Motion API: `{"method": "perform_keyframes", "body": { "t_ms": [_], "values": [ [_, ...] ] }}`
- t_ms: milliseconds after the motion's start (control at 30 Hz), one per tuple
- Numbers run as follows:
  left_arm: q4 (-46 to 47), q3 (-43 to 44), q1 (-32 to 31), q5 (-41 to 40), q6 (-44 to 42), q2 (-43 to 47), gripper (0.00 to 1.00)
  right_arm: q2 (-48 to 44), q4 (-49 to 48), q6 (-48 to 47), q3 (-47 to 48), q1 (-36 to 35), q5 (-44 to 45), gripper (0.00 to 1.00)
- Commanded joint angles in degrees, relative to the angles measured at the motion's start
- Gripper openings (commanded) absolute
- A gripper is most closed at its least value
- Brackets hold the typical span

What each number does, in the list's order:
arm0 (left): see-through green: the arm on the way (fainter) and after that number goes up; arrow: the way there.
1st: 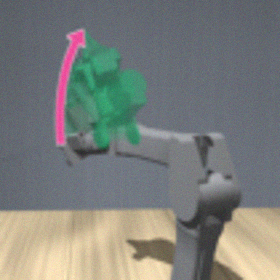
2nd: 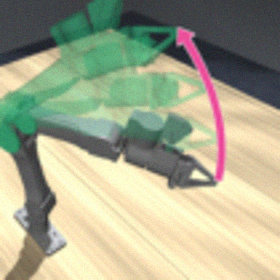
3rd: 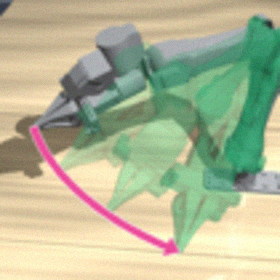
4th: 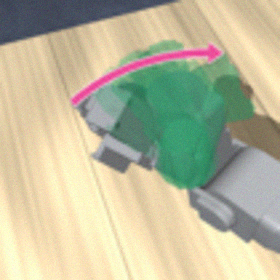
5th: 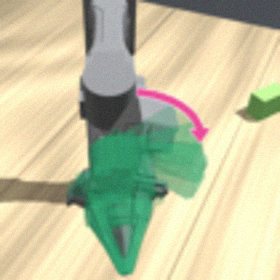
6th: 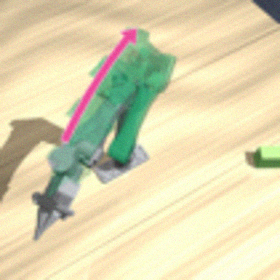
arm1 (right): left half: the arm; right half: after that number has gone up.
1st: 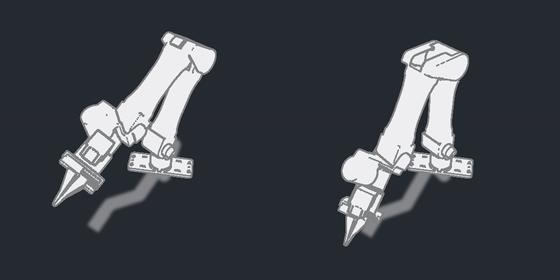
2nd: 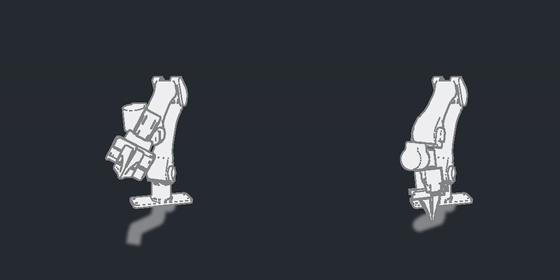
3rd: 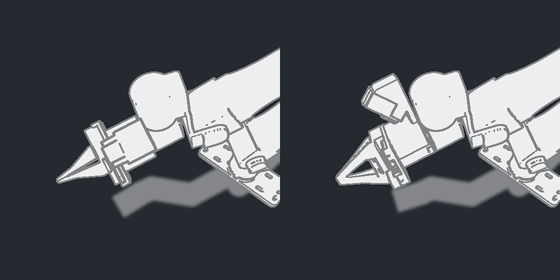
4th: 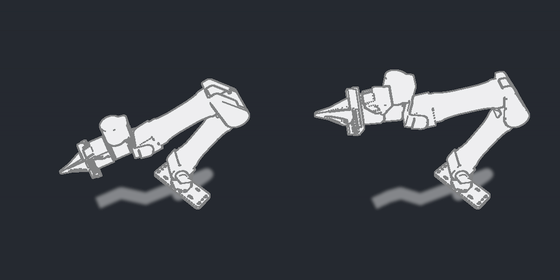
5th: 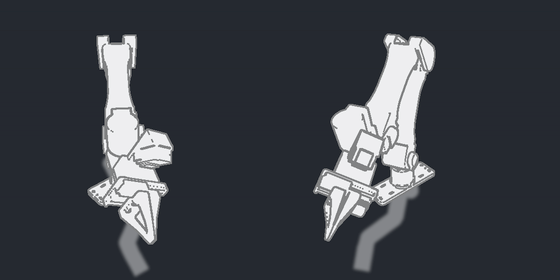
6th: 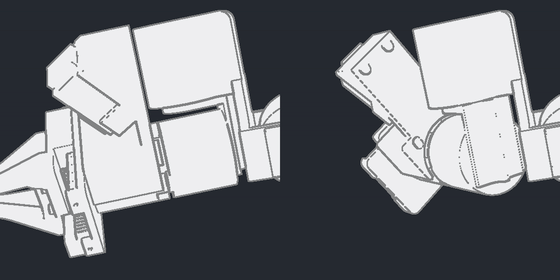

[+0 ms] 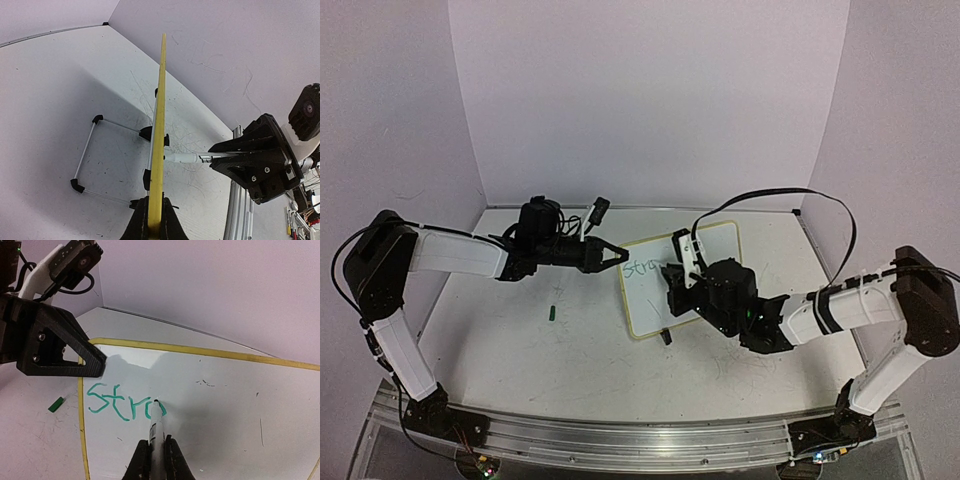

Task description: Write a sentence on the whiteboard

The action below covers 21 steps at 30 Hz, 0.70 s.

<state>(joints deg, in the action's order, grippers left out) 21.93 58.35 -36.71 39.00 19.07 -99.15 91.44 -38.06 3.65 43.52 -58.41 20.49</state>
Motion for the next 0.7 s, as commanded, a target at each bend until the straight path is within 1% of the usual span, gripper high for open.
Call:
{"method": "perform_keyframes", "body": {
  "t_ms": [0,167,367,433,667],
  "values": [
    [1.7,1.2,0.1,0.3,-1.6,2.2,0.00,1.7,-0.4,-0.5,2.1,0.6,-1.7,0.00],
    [1.7,1.2,0.1,0.3,-1.6,2.3,0.00,1.5,0.1,0.0,1.8,0.6,-1.8,0.00],
    [1.7,1.2,0.1,0.0,-1.8,2.3,0.00,-4.7,-2.8,0.0,-2.5,0.6,-0.6,0.00],
    [1.7,1.2,0.2,0.1,-1.8,2.1,0.00,-5.6,-2.9,-0.4,-2.5,0.7,-0.6,0.00],
    [1.7,1.2,0.1,0.1,-1.7,1.9,0.00,-4.4,-3.0,-0.9,-1.5,1.2,-0.3,0.00]
  ]
}}
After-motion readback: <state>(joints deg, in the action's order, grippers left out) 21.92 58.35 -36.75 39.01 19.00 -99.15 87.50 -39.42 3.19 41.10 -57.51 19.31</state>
